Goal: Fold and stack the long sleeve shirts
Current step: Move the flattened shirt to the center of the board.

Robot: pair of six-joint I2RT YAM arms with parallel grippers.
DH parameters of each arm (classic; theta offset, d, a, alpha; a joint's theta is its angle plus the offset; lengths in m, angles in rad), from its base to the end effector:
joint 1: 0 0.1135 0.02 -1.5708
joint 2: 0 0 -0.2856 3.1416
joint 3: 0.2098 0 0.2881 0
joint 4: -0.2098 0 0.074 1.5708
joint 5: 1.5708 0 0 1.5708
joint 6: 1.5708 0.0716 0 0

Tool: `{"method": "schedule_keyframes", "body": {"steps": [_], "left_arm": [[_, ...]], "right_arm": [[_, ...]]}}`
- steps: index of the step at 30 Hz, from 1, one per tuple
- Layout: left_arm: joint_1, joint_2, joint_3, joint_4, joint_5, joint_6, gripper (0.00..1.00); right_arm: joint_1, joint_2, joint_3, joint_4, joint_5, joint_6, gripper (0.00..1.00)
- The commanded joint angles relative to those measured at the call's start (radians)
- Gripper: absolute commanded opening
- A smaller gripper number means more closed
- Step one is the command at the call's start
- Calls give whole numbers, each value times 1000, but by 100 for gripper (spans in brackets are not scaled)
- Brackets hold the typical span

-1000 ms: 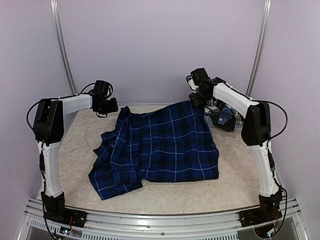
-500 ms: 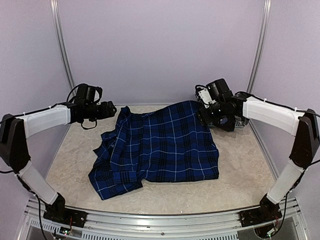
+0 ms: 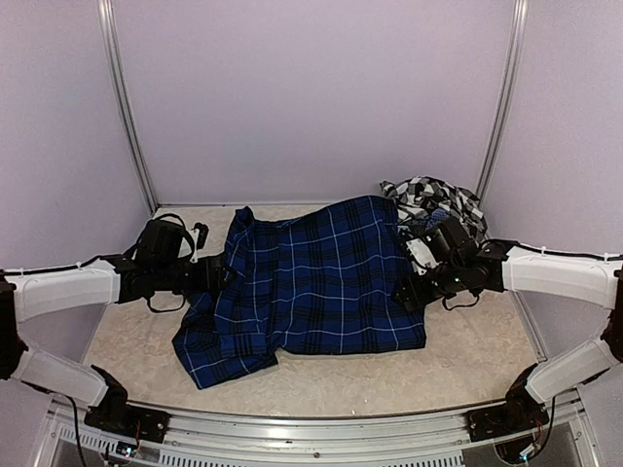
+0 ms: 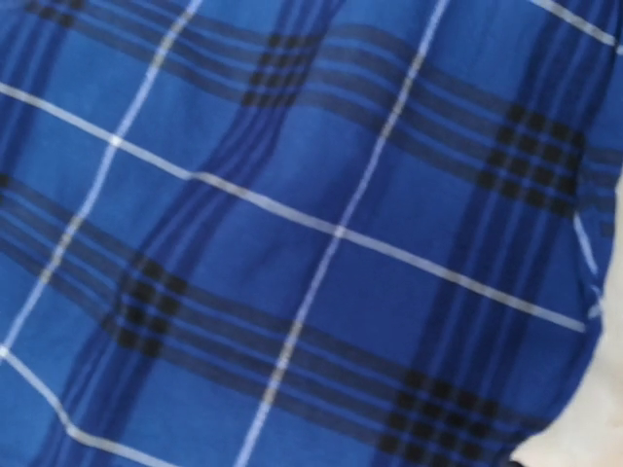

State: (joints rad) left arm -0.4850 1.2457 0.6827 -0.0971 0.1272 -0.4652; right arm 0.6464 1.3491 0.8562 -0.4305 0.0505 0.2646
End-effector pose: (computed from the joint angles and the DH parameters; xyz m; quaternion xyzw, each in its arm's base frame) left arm 0.2732 -0.1543 0.1956 0.0368 0.8960 -0.2515 0.3642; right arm 0.2589 0.1908 0.1956 -0.1719 0.9321 0.1184 0.2961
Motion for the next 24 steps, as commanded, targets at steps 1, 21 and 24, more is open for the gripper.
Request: {"method": "schedule_keyframes", "body": {"steps": [1, 21, 24], "left_arm": [[-4, 122, 68, 9, -65, 42, 75], [175, 354, 94, 253, 180, -19, 85], [198, 396, 112, 304, 231, -53, 85]], "right_arm": [[15, -18, -19, 61, -49, 51, 79], [37, 79, -16, 168, -129, 64, 78], [36, 131, -17, 243, -168, 79, 78]]}}
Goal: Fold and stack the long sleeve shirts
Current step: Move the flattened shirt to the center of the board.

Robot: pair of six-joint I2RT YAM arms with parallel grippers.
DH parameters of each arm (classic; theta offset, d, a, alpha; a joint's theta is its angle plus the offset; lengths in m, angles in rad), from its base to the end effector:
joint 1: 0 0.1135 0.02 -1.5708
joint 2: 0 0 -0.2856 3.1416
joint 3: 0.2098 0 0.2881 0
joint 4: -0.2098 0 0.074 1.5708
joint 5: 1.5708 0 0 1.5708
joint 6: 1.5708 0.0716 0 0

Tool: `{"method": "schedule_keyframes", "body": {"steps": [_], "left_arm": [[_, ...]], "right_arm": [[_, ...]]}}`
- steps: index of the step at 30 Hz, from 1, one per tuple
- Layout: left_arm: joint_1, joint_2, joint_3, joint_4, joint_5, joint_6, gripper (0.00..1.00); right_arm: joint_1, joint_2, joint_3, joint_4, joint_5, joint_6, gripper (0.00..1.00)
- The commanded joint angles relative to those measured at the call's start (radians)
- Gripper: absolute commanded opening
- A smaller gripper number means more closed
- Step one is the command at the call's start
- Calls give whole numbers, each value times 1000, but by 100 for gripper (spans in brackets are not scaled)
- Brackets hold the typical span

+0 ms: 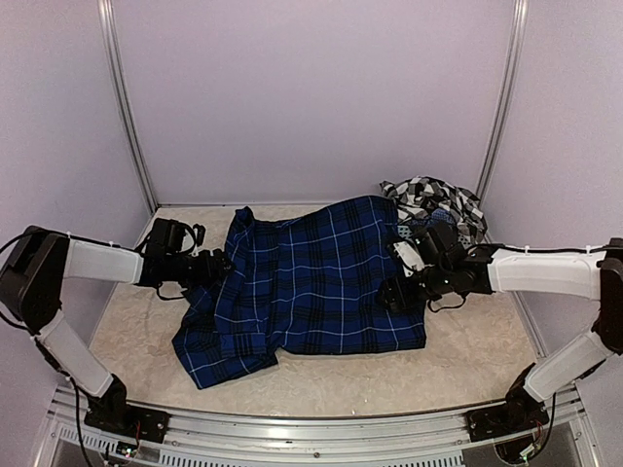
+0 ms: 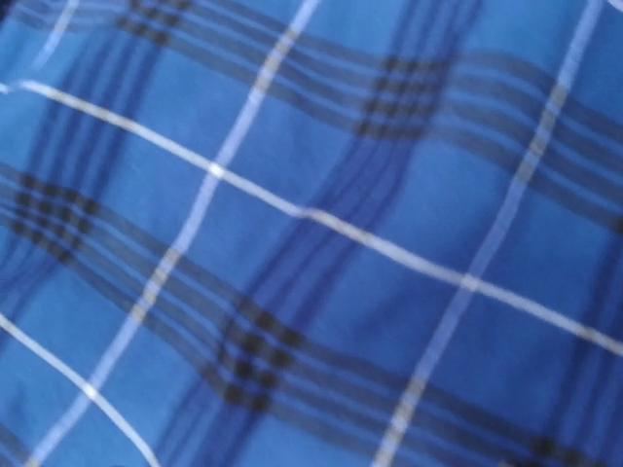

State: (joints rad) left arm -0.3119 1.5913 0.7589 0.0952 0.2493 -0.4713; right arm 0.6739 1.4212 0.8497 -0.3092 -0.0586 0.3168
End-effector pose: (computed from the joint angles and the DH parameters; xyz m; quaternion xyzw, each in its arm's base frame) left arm 0.3430 -0.1291 0.1346 -0.0221 0.9084 -0.2584 0.3279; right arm 0.2627 0.2151 0.1818 -0.1768 0.9239 0.1850 0.2844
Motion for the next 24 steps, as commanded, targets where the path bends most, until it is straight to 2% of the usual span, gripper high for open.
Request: {"method": "schedule_keyframes", "body": {"steps": [1, 7, 12, 19, 24], "left_arm": [[26, 70, 43, 122, 119, -54, 85], [34, 177, 77, 175, 126, -128, 82], [59, 188, 28, 214, 77, -194, 82], [64, 74, -125, 218, 30, -210, 82], [57, -42, -239, 214, 33, -224, 81]], "right_arm": [[9, 82, -8, 143, -75, 33, 78], [9, 235, -1, 217, -162, 69, 78], [9, 278, -44, 210, -158, 85, 78], [9, 214, -115, 86, -64, 126, 77], [9, 102, -173, -31, -39, 178, 77]]}}
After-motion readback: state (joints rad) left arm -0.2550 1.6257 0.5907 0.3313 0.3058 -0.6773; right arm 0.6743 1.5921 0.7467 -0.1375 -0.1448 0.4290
